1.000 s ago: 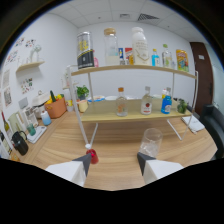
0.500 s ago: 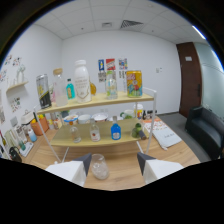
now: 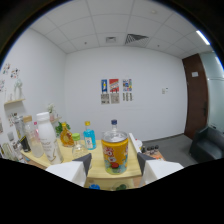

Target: Make me a cup of Vodka Sunrise.

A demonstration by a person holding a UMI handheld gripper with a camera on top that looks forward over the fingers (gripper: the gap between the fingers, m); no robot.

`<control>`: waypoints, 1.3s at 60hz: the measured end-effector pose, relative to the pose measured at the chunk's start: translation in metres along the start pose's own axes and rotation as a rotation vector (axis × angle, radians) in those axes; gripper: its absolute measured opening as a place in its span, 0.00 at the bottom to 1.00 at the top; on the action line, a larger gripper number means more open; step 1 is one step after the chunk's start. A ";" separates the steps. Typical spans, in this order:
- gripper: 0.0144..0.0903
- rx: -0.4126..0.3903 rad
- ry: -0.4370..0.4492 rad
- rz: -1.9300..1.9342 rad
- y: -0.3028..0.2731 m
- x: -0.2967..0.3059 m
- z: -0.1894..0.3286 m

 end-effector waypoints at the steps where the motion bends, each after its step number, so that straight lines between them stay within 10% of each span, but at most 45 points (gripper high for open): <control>1: 0.93 -0.001 -0.001 -0.003 -0.001 0.001 0.004; 9: 0.89 -0.020 -0.015 -0.019 -0.003 0.006 0.033; 20: 0.52 -0.034 -0.050 -0.024 -0.002 0.001 0.050; 57: 0.49 0.033 -0.020 0.014 -0.015 -0.013 -0.024; 78: 0.48 -0.127 -0.034 0.136 0.140 -0.062 -0.053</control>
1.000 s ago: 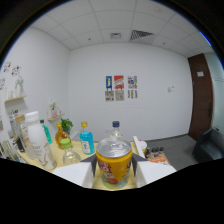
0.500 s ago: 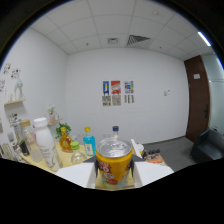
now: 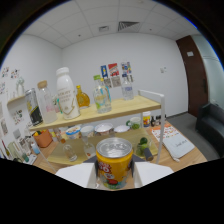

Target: Make me a cup of Vodka Sunrise.

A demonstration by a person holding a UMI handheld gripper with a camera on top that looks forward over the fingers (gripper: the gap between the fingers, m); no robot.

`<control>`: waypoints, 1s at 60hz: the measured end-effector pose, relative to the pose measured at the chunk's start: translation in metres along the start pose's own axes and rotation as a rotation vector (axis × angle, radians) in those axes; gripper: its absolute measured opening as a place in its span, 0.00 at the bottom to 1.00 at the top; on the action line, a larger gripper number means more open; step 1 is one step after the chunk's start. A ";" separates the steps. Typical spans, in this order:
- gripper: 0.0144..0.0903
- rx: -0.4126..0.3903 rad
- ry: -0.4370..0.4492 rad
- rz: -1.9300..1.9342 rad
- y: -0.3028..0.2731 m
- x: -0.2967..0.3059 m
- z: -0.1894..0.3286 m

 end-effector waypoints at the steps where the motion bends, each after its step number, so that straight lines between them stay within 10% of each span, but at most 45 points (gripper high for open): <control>1: 0.48 -0.007 0.006 0.002 0.008 0.000 0.002; 60: 0.48 -0.085 0.299 -1.985 0.063 -0.019 0.049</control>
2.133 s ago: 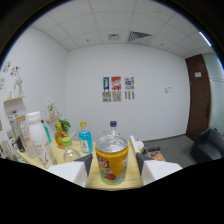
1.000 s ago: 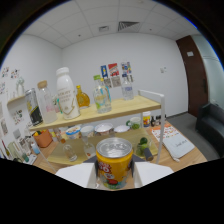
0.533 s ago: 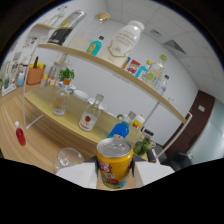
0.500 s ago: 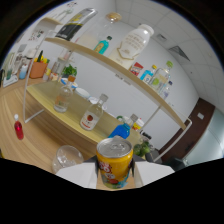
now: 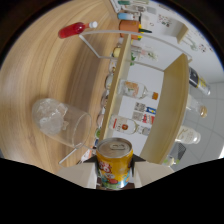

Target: Make me a cup of Vodka Sunrise.

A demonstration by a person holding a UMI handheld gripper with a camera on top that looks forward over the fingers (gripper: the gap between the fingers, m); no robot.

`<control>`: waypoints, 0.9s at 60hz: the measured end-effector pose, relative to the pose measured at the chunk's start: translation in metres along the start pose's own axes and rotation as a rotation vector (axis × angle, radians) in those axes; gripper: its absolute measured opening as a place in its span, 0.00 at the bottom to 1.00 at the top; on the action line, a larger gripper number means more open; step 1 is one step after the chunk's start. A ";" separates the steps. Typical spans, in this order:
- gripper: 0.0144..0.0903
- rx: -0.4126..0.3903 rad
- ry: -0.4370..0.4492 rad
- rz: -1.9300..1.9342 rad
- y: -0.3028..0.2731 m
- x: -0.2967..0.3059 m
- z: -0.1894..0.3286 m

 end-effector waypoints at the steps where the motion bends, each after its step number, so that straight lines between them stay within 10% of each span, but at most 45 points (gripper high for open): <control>1: 0.48 0.003 0.007 -0.030 -0.001 0.001 0.000; 27: 0.49 0.041 0.052 -0.152 -0.014 0.016 -0.006; 54: 0.49 0.232 0.084 1.123 0.061 0.113 -0.052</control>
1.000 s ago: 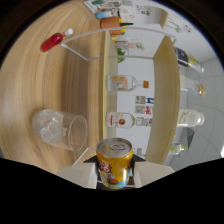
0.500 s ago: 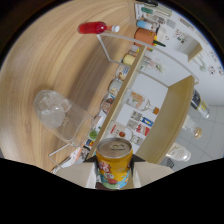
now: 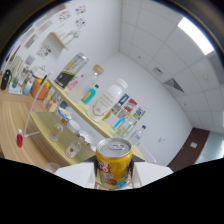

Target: Make me a cup of Vodka Sunrise.

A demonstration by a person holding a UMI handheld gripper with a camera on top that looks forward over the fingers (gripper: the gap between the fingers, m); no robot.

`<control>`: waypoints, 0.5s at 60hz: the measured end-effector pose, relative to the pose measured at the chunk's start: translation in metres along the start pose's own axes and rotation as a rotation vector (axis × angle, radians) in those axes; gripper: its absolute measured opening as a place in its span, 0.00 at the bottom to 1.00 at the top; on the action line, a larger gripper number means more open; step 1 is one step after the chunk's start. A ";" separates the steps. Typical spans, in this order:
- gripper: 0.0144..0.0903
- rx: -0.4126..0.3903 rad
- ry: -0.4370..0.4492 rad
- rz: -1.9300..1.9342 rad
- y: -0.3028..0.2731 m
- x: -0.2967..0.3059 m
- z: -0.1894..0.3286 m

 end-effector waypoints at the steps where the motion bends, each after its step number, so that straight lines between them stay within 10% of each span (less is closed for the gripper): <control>1: 0.49 0.000 0.001 0.046 0.003 0.005 -0.001; 30: 0.49 -0.233 -0.038 0.781 0.221 0.007 0.026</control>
